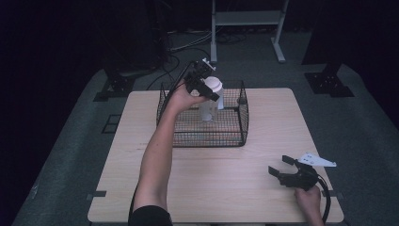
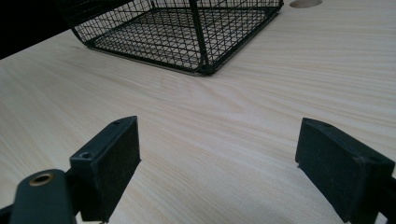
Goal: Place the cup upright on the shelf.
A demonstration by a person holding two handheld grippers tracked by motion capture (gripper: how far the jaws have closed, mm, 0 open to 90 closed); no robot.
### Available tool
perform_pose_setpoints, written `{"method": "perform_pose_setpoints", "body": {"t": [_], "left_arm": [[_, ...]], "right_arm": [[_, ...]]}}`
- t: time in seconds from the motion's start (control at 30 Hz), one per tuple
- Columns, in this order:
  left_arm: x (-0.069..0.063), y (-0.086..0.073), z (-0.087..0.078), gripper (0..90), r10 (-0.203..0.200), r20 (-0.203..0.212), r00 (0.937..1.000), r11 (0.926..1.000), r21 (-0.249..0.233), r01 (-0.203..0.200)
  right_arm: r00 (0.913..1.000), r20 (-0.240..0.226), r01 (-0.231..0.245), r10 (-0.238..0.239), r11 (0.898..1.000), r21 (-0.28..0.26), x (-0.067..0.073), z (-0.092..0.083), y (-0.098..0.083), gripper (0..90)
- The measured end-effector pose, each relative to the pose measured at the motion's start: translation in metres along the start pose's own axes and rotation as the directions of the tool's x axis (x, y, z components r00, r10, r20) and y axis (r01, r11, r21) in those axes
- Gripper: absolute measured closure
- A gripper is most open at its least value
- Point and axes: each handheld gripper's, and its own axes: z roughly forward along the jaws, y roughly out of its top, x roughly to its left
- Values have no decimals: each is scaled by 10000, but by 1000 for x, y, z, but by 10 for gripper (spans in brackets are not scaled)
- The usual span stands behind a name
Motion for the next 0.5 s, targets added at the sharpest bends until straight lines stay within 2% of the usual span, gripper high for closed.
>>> {"method": "perform_pose_setpoints", "body": {"t": [0.33, 0.5], "left_arm": [[0, -19, 25, 51, -251, 23, 9997, 9994, 231, 250], [2, -29, 30, 51, -422, 97, 9991, 9990, 165, 420]], "right_arm": [[10000, -1, 8, -8, 9999, 107, 1, 1, 0, 129], [10000, -1, 46, -46, 9999, 133, 2, 1, 0, 129]]}}
